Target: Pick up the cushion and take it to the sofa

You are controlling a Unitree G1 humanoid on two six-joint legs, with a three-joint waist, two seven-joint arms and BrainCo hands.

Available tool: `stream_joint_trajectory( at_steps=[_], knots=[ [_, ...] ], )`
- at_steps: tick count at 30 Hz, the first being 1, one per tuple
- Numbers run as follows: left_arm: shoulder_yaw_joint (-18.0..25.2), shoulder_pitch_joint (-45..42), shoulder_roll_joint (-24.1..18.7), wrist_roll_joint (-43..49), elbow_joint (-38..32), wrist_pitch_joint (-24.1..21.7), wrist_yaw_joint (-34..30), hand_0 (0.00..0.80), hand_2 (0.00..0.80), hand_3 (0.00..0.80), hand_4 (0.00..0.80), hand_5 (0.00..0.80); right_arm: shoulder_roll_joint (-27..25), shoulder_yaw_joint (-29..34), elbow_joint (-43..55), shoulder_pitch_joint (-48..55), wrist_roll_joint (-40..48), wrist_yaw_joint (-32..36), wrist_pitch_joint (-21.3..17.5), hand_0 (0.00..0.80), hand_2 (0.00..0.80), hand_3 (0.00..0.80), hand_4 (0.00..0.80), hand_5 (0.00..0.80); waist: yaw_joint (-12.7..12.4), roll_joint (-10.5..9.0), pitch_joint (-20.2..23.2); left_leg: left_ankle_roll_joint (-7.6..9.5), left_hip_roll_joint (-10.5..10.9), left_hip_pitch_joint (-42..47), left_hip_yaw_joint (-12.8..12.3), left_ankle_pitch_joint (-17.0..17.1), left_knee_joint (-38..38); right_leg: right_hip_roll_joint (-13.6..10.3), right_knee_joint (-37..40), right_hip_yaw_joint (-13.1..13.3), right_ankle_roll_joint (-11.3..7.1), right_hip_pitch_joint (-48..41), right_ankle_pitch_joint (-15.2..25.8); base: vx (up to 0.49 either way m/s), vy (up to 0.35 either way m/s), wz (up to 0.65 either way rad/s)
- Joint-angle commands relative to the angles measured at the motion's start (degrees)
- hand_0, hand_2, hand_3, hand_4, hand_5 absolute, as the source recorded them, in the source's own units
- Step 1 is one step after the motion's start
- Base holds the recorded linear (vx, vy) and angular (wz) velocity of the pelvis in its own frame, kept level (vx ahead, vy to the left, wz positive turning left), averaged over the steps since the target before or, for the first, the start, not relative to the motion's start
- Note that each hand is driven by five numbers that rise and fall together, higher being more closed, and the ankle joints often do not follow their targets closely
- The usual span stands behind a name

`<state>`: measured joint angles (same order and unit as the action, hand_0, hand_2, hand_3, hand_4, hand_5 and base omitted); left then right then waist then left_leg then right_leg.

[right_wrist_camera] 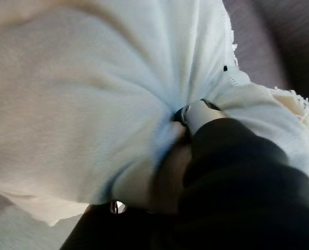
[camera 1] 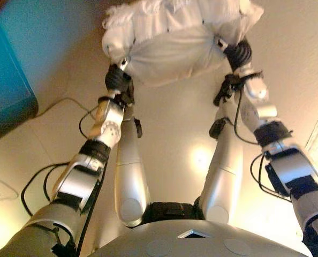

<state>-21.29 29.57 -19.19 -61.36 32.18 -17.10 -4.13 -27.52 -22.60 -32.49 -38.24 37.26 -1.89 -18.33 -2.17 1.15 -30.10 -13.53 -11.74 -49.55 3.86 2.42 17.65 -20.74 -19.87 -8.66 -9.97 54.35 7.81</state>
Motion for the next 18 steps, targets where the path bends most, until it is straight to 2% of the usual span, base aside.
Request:
stream_joint_trajectory(
  at_steps=[1,2,5,8,12,18],
  knots=[
    [-4.4,1.4,1.8,7.1,-13.3,0.3,-4.8,0.8,0.8,0.8,0.8,0.8,2.6,-2.0,14.8,2.7,-4.8,1.9,-4.6,0.8,0.8,0.8,0.8,0.8,-0.2,0.27,0.3,2.62,-1.6,6.1,-1.1,1.4,-4.0,-3.4,4.0,1.0,-5.03,-6.1,2.2,-0.119,-0.08,-0.03],
    [-3.9,0.1,0.9,7.8,-15.0,0.7,-3.8,0.8,0.8,0.8,0.8,0.8,2.0,-1.3,17.1,4.9,-5.3,1.6,-4.6,0.8,0.8,0.8,0.8,0.8,0.0,-0.24,0.3,3.21,-1.0,7.9,-1.3,2.4,-4.5,-3.6,5.0,0.7,-5.03,-8.1,3.5,-0.085,-0.072,0.0],
    [-2.2,-4.0,-1.5,10.3,-20.1,0.4,-1.1,0.8,0.8,0.8,0.8,0.8,0.4,1.2,23.9,12.1,-6.8,1.3,-4.7,0.8,0.8,0.8,0.8,0.8,-0.1,-1.01,0.3,3.79,-0.8,16.4,-1.8,1.1,-5.5,-3.7,5.3,0.2,-5.03,-16.4,2.4,-0.012,-0.075,0.06],
    [1.3,-11.0,-4.4,11.5,-27.4,0.7,-0.8,0.8,0.8,0.8,0.8,0.8,-0.4,5.0,31.3,23.1,-8.9,2.4,-5.8,0.8,0.8,0.8,0.8,0.8,-0.7,-1.49,5.0,4.42,-1.1,23.5,-2.2,-0.5,-7.2,-4.0,6.4,-1.0,-5.03,-24.2,1.0,0.149,-0.066,0.08],
    [5.6,-18.2,-4.3,10.9,-32.8,0.0,-2.6,0.8,0.8,0.8,0.8,0.8,1.8,7.4,36.4,30.6,-11.7,4.9,-7.4,0.8,0.8,0.8,0.8,0.8,-1.0,-2.0,9.9,4.99,-1.9,31.5,-2.6,-1.3,-9.9,-3.4,9.4,-3.2,-5.03,-34.0,0.0,0.128,-0.046,0.09],
    [9.5,-27.8,-3.2,12.6,-40.9,-1.2,-3.3,0.8,0.8,0.8,0.8,0.8,2.9,9.7,46.6,37.7,-13.0,6.7,-5.8,0.8,0.8,0.8,0.8,0.8,-1.7,-2.65,18.2,6.12,-1.3,43.5,-3.5,-1.9,-16.0,-1.5,15.5,-5.3,-5.03,-48.4,-1.4,0.192,0.032,0.04]
  ],
)
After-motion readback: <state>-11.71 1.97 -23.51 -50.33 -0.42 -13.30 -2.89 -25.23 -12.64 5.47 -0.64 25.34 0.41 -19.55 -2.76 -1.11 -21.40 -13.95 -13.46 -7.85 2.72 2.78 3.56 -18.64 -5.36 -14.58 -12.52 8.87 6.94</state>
